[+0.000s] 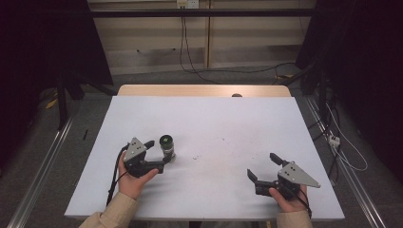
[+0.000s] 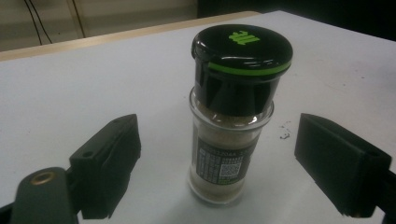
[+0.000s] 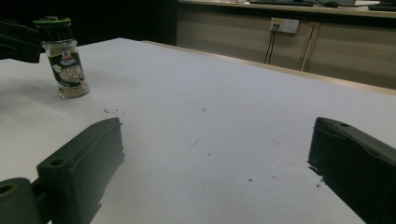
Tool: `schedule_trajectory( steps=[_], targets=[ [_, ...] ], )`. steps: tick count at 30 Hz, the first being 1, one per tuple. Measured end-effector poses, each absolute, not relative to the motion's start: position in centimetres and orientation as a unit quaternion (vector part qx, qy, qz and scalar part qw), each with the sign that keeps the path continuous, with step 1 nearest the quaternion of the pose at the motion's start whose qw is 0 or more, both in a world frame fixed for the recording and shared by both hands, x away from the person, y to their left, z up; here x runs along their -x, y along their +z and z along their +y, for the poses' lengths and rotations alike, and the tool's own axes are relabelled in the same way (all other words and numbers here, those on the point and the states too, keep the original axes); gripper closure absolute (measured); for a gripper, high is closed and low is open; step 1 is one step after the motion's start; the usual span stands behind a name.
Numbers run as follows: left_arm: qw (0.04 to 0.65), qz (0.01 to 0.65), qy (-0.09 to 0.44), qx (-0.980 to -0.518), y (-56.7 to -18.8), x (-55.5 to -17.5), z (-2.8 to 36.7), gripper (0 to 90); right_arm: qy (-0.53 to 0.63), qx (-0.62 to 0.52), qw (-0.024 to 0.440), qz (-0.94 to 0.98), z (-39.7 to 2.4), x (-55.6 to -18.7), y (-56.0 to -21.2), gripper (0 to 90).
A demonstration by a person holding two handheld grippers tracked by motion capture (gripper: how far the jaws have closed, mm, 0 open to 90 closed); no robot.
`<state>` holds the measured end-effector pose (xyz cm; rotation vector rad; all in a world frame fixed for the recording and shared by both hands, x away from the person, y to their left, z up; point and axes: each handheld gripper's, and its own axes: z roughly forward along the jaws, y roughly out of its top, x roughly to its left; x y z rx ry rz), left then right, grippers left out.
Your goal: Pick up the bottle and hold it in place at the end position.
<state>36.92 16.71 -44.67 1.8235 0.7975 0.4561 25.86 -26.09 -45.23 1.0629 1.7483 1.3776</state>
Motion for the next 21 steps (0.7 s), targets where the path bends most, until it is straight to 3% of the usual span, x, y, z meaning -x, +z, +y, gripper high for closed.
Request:
schedule_trajectory(
  steps=[21],
  targets=[
    [0.503, 0.33, 0.194, -0.775, -45.7, -38.4, 14.7, 39.2, 0.525, -0.402, 0.331, 0.673, -26.1, -26.0, -45.3, 2.9]
  ],
)
